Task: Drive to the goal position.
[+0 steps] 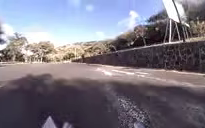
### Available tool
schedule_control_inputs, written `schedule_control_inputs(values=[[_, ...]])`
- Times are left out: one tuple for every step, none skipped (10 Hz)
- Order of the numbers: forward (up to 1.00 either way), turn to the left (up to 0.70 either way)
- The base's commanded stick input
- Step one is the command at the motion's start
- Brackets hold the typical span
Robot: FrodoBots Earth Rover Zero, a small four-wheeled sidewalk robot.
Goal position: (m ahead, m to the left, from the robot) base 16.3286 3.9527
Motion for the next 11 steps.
schedule_control_inputs(values=[[0.98,0.00],[0.98,0.00],[0.98,0.00],[0.98,0.00],[0.98,0.00],[0.98,0.00],[0.97,0.00],[0.97,0.00],[0.97,0.00],[0.98,0.00],[0.98,0.00]])
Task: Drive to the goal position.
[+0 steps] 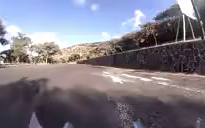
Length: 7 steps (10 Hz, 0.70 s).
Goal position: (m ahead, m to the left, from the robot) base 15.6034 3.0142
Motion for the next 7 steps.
schedule_control_inputs(values=[[0.98,0.00],[0.97,0.00],[0.97,0.00],[0.97,0.00],[0.97,0.00],[0.97,0.00],[0.98,0.00]])
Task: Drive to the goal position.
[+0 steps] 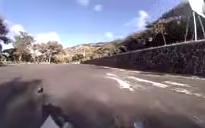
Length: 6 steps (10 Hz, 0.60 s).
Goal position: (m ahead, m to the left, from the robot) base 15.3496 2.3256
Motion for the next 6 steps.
schedule_control_inputs(values=[[0.98,0.00],[0.98,0.00],[0.98,0.00],[0.98,0.00],[0.97,0.00],[0.97,0.00]])
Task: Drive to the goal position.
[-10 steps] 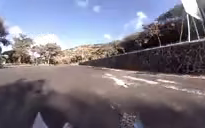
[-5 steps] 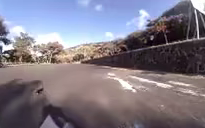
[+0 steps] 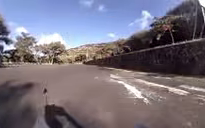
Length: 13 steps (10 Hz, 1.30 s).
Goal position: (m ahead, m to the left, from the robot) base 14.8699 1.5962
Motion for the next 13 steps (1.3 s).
schedule_control_inputs(values=[[0.97,0.00],[0.97,0.00],[0.97,0.00],[0.97,0.00],[0.97,0.00],[0.97,0.00],[0.97,0.00],[0.98,0.00],[0.98,0.00],[0.98,0.00],[0.98,-0.04],[0.97,-0.11],[0.97,-0.18]])
